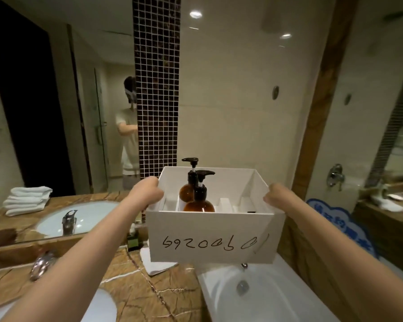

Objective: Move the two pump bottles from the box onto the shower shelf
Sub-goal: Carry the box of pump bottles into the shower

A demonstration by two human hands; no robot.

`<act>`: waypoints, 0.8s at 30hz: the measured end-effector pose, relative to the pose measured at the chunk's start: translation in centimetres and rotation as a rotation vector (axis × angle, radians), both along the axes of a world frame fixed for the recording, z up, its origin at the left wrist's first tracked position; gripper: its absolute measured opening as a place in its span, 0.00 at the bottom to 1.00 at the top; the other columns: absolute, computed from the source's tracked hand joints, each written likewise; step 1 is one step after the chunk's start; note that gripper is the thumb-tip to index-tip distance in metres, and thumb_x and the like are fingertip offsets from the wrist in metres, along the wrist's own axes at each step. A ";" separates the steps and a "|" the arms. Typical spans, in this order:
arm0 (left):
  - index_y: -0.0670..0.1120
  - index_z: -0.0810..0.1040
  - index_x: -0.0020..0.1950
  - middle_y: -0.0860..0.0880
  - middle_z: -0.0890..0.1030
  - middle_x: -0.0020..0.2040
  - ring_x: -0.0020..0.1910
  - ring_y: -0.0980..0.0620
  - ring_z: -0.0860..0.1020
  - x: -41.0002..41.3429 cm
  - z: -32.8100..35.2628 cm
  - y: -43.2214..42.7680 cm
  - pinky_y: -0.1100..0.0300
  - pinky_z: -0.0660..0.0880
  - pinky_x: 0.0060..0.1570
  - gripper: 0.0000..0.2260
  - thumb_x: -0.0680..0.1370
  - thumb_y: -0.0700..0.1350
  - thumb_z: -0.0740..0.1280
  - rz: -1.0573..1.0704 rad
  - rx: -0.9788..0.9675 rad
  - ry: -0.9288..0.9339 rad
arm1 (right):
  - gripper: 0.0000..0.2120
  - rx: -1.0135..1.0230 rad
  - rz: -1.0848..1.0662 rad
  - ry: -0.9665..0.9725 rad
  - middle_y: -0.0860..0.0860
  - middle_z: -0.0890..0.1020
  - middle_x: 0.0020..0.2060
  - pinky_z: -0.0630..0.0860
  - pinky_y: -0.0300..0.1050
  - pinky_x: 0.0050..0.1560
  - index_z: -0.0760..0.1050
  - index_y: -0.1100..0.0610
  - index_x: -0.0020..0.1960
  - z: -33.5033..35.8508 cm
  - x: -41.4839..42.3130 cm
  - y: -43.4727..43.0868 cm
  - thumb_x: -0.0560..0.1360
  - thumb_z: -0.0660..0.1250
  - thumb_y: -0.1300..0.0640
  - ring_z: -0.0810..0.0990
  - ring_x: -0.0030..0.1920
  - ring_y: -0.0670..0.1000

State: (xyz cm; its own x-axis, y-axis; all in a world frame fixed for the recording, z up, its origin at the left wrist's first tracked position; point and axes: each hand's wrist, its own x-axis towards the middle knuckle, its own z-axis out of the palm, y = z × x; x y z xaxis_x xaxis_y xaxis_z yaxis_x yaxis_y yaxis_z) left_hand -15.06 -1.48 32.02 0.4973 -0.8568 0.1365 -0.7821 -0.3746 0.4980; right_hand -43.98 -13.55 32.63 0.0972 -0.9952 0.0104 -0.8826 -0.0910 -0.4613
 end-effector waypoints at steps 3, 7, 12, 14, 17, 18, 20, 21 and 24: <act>0.46 0.67 0.37 0.48 0.70 0.36 0.33 0.53 0.69 -2.1 0.3 -2.0 0.61 0.64 0.29 0.07 0.72 0.36 0.58 -0.093 -0.007 0.001 | 0.16 0.000 -0.088 -0.015 0.61 0.77 0.59 0.75 0.47 0.54 0.71 0.66 0.64 0.3 -3.4 0.8 0.78 0.59 0.63 0.77 0.58 0.59; 0.42 0.71 0.45 0.47 0.73 0.38 0.35 0.51 0.72 -5.5 1.1 -4.8 0.61 0.69 0.31 0.04 0.74 0.36 0.59 -0.242 -0.012 0.023 | 0.15 -0.019 -0.230 -0.027 0.62 0.79 0.58 0.75 0.47 0.55 0.74 0.66 0.61 1.0 -7.9 2.4 0.77 0.59 0.64 0.78 0.58 0.60; 0.40 0.69 0.48 0.44 0.73 0.38 0.38 0.45 0.73 -10.6 2.2 -7.2 0.58 0.69 0.29 0.06 0.74 0.33 0.57 -0.470 0.034 0.129 | 0.13 -0.083 -0.437 0.005 0.59 0.80 0.53 0.75 0.47 0.47 0.75 0.63 0.59 2.0 -13.1 6.0 0.75 0.61 0.63 0.78 0.49 0.56; 0.39 0.69 0.46 0.42 0.73 0.36 0.35 0.45 0.73 -12.6 2.6 -7.8 0.59 0.66 0.25 0.05 0.73 0.32 0.57 -0.569 0.038 0.128 | 0.14 -0.088 -0.512 0.017 0.57 0.79 0.50 0.72 0.44 0.45 0.74 0.62 0.60 2.2 -15.0 8.0 0.75 0.61 0.63 0.75 0.46 0.54; 0.35 0.74 0.50 0.35 0.79 0.48 0.46 0.39 0.79 -16.0 3.1 -8.5 0.52 0.75 0.35 0.10 0.71 0.32 0.58 -0.721 0.038 0.120 | 0.13 -0.106 -0.617 -0.023 0.56 0.78 0.43 0.73 0.45 0.42 0.76 0.62 0.57 2.0 -18.2 11.4 0.74 0.61 0.64 0.77 0.45 0.55; 0.35 0.74 0.52 0.34 0.79 0.51 0.50 0.38 0.79 -17.3 3.2 -8.6 0.51 0.75 0.40 0.11 0.72 0.32 0.58 -0.756 0.030 0.095 | 0.12 -0.111 -0.656 -0.031 0.55 0.79 0.40 0.73 0.44 0.39 0.77 0.63 0.54 1.8 -19.2 12.8 0.73 0.61 0.65 0.78 0.43 0.55; 0.36 0.74 0.52 0.36 0.79 0.52 0.52 0.38 0.78 -20.1 3.3 -8.2 0.50 0.75 0.42 0.10 0.72 0.33 0.59 -0.824 0.021 0.052 | 0.08 -0.111 -0.755 -0.034 0.54 0.76 0.33 0.69 0.41 0.32 0.77 0.63 0.48 1.7 -20.9 15.9 0.72 0.61 0.64 0.76 0.38 0.54; 0.35 0.73 0.52 0.36 0.78 0.50 0.52 0.37 0.78 -21.6 3.3 -8.0 0.49 0.75 0.41 0.10 0.72 0.33 0.60 -0.872 0.027 0.071 | 0.07 -0.111 -0.803 -0.035 0.53 0.75 0.32 0.67 0.41 0.31 0.77 0.62 0.46 1.8 -21.8 17.5 0.72 0.61 0.64 0.76 0.37 0.54; 0.32 0.74 0.53 0.37 0.76 0.41 0.48 0.37 0.78 -26.3 3.3 -6.4 0.54 0.70 0.30 0.11 0.71 0.32 0.60 -1.007 0.044 0.105 | 0.06 -0.113 -0.928 -0.044 0.56 0.77 0.36 0.69 0.42 0.36 0.76 0.62 0.47 2.1 -24.2 22.8 0.73 0.61 0.63 0.78 0.41 0.57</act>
